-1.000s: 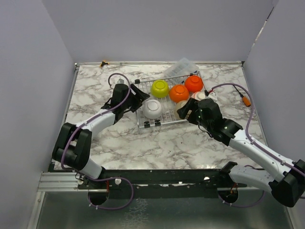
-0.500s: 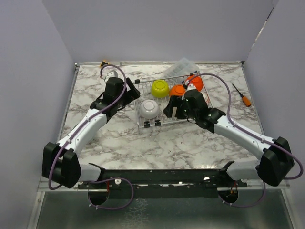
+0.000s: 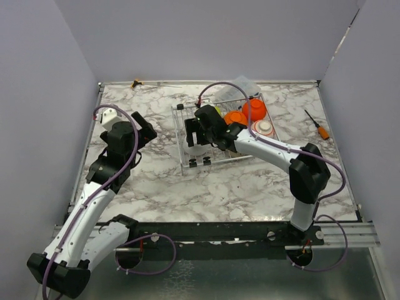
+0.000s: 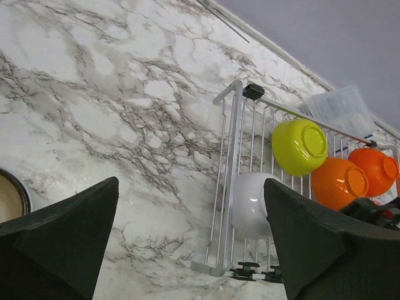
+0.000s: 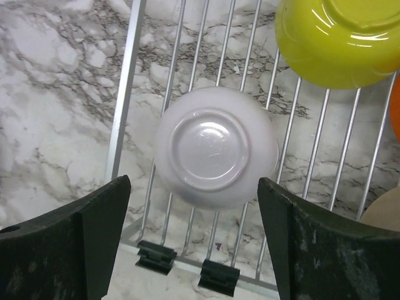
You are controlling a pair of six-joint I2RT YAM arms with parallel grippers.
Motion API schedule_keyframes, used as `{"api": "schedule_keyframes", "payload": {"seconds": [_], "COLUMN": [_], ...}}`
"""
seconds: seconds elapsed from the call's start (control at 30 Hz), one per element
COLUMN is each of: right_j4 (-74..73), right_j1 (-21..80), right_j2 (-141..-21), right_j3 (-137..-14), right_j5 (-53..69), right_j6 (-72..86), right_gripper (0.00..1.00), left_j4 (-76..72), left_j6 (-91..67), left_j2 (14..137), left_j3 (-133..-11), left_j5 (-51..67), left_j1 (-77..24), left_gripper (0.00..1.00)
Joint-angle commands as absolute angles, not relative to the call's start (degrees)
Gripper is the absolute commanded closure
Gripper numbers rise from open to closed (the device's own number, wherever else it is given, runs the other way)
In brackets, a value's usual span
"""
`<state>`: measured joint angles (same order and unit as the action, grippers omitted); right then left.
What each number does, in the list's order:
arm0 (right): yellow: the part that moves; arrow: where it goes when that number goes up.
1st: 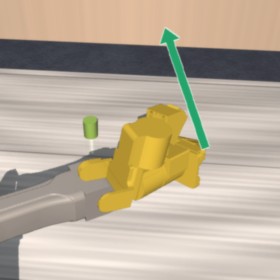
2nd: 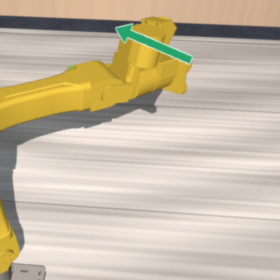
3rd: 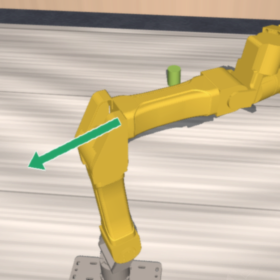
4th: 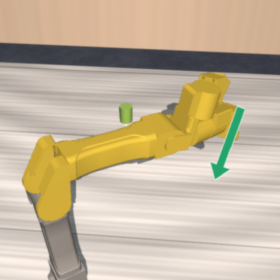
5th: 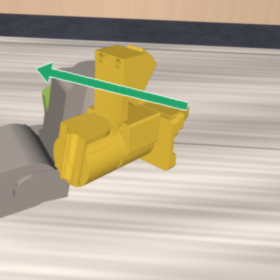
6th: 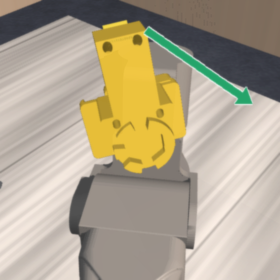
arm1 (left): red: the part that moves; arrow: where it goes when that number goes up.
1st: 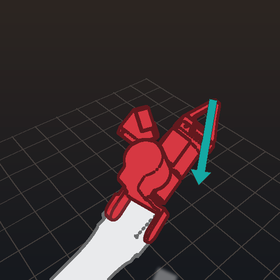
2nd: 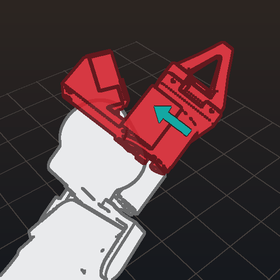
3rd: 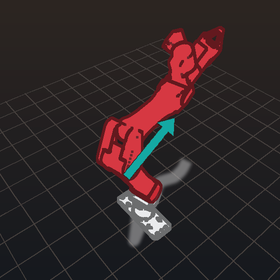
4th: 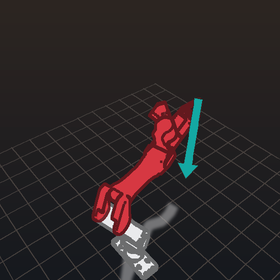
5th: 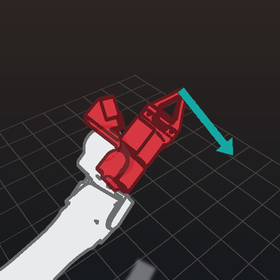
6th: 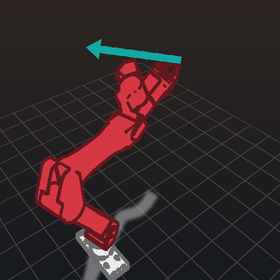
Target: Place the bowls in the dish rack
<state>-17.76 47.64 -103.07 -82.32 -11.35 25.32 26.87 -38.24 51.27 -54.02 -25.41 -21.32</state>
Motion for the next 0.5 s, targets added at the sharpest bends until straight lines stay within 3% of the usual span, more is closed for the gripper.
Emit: {"api": "schedule_keyframes", "payload": {"seconds": [0.0,0.23,0.47], "right_j4": [-24.5,-29.2,-32.5], "right_j1": [49.1,49.7,49.8], "right_j2": [-108.8,-114.9,-115.7], "right_j3": [-88.5,-92.8,-92.4], "right_j5": [-17.3,-21.2,-30.2], "right_j6": [20.4,18.2,20.8], "right_gripper": [0.13,0.15,0.24], "left_j4": [29.4,30.3,29.9], "left_j6": [-36.9,-37.2,-37.7], "left_j2": [46.9,48.4,50.7], "left_j3": [-51.3,-51.5,-51.5], "left_j5": [-30.4,-29.0,-28.6], "left_j1": [-21.0,-21.0,-21.0], "left_gripper": [0.01,0.01,0.01]}}
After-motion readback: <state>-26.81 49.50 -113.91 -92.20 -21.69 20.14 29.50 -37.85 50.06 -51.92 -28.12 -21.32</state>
